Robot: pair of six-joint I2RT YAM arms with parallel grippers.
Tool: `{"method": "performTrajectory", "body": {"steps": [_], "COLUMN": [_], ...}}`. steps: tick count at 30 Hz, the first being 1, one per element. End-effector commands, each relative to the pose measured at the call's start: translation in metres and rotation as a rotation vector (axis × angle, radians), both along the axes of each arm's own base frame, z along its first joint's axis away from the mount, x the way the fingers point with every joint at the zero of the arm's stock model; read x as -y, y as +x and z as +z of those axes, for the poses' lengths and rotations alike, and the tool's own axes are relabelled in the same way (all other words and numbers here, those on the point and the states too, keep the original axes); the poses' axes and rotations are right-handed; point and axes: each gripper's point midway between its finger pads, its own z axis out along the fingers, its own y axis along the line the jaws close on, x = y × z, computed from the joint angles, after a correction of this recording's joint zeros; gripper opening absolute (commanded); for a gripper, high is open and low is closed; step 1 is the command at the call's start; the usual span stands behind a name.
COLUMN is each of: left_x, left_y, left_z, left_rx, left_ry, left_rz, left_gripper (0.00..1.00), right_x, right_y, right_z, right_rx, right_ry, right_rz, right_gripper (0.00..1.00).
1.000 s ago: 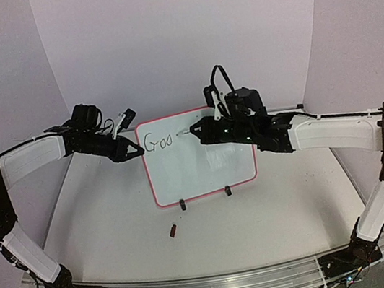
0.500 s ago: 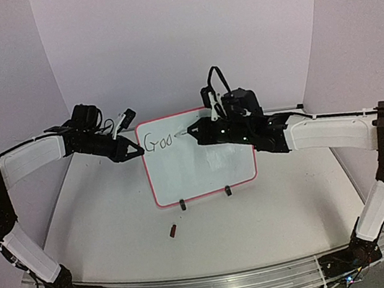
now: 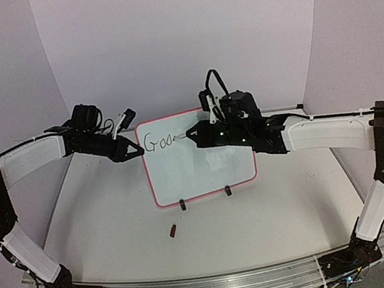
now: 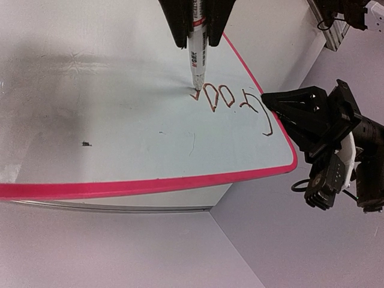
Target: Write a sentence on the whiteboard
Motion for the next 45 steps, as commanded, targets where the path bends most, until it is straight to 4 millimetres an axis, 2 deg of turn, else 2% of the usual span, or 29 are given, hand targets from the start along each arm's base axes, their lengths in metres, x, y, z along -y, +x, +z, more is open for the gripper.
{"method": "performTrajectory", "body": {"steps": [1, 7, 12, 32, 45], "left_x": [-0.005, -0.005, -0.005, -0.005, -0.005], "left_y": [0.007, 0.006, 0.006, 0.007, 0.007], "left_z": [-0.001, -0.001, -0.001, -0.001, -0.001], "left_rx": [0.048, 0.048, 0.048, 0.051, 0.049], "left_ry": [0.058, 0.058, 0.058, 0.059, 0.058], "left_rz": [0.017, 0.016, 0.015, 0.017, 0.016], "left_gripper": [0.0, 0.0, 0.0, 0.0, 0.0], "right_x": [0.003, 0.006, 0.007, 0.013, 0.025], "right_y": [0.005, 0.004, 0.006, 0.013, 0.018], "right_z": [-0.011, -0.015, -0.01, 0.036, 0.063], "right_rx": [-0.013, -0.018, -0.007, 0.096, 0.16], "right_ry": [-0.028, -0.049, -0.05, -0.029, -0.019], "right_rz": [-0.018, -0.023, -0.034, -0.073, -0.13], "right_gripper": [0.0, 0.0, 0.0, 0.0, 0.0]}}
